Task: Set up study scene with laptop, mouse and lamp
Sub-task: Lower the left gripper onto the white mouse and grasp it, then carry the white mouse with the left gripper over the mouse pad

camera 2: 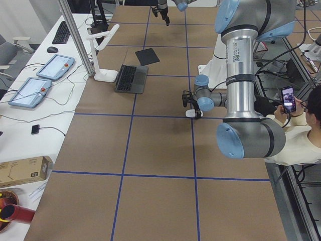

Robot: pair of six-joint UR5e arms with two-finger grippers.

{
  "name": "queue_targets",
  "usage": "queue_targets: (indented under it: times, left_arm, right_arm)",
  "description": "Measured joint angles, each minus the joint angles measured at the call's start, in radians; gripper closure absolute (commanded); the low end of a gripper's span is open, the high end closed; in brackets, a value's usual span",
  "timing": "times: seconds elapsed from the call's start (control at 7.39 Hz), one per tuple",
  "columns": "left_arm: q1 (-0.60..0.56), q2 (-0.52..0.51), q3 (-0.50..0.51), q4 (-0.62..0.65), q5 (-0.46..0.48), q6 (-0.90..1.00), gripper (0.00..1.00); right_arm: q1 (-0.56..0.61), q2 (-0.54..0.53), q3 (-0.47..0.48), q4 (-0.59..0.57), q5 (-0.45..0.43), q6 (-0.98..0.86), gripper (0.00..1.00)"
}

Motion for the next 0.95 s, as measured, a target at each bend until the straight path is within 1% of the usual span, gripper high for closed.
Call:
queue_targets:
  times: [0.14, 0.41, 0.68, 0.81, 0.95]
  left_arm:
    - [-0.002, 0.003, -0.016, 0.002, -0.003, 0.003, 0.68]
    - [-0.009, 0.025, -0.055, 0.003, -0.013, 0.01, 0.68]
    - [-0.058, 0.019, -0.095, 0.005, -0.036, 0.029, 0.68]
    - [-0.089, -0.012, -0.109, 0.008, -0.043, 0.035, 0.68]
    - [-0.123, -0.081, -0.112, 0.035, -0.05, 0.038, 0.68]
  right_arm:
    - [0.0, 0.001, -0.002, 0.0, 0.0, 0.0, 0.0]
    - [0.0, 0.002, -0.003, 0.001, -0.005, -0.001, 0.0]
    - [0.008, 0.001, -0.002, 0.001, -0.008, 0.001, 0.0]
    - [0.026, -0.005, -0.002, 0.0, -0.005, 0.006, 0.0]
    - [0.064, -0.01, -0.014, -0.001, 0.008, 0.007, 0.0]
